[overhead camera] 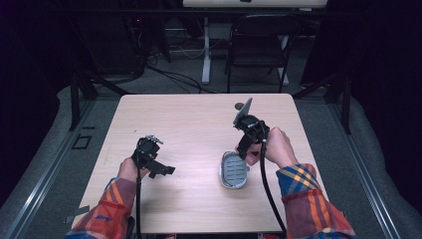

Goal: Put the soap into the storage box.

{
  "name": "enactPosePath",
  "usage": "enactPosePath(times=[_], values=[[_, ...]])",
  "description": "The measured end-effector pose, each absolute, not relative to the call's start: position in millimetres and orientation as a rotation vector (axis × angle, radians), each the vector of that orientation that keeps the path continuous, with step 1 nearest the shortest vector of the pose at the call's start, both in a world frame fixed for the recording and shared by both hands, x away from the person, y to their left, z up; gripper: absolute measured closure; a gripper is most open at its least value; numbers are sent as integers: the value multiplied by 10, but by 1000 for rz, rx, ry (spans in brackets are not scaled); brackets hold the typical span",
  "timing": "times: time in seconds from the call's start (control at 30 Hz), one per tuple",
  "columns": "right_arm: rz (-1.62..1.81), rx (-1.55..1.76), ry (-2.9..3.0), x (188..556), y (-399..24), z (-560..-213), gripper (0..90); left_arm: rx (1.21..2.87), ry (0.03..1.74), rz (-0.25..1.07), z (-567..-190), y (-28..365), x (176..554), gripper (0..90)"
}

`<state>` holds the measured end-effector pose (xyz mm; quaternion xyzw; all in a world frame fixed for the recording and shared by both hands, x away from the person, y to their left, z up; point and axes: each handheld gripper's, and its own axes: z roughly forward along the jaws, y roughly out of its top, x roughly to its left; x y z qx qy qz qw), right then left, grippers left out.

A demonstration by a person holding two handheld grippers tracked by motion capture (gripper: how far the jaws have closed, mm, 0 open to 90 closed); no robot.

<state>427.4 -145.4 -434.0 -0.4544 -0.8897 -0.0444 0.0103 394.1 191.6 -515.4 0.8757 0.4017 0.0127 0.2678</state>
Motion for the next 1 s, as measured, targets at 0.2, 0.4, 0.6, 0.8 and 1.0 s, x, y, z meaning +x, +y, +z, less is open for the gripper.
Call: enactPosePath(times=[0.2, 0.4, 0.6, 0.8, 1.0], values=[[-118, -1398, -2778, 4291, -1361, -4411, 371, 2360, 1087, 36, -5154, 1914, 3939, 0], [-78, -1387, -2763, 4308, -1270, -4521, 370, 2361, 1085, 38, -5153, 1915, 3939, 0], [-67, -1412, -2734, 4322, -1229, -4674, 370, 2363, 1084, 34, -5154, 1917, 3940, 0], [-61, -1439, -2717, 4337, -1186, -4804, 370, 2364, 1084, 35, -5154, 1917, 3941, 0], [3, -1434, -2711, 4356, -1149, -4843, 370, 2362, 1087, 36, -5154, 1915, 3939, 0]])
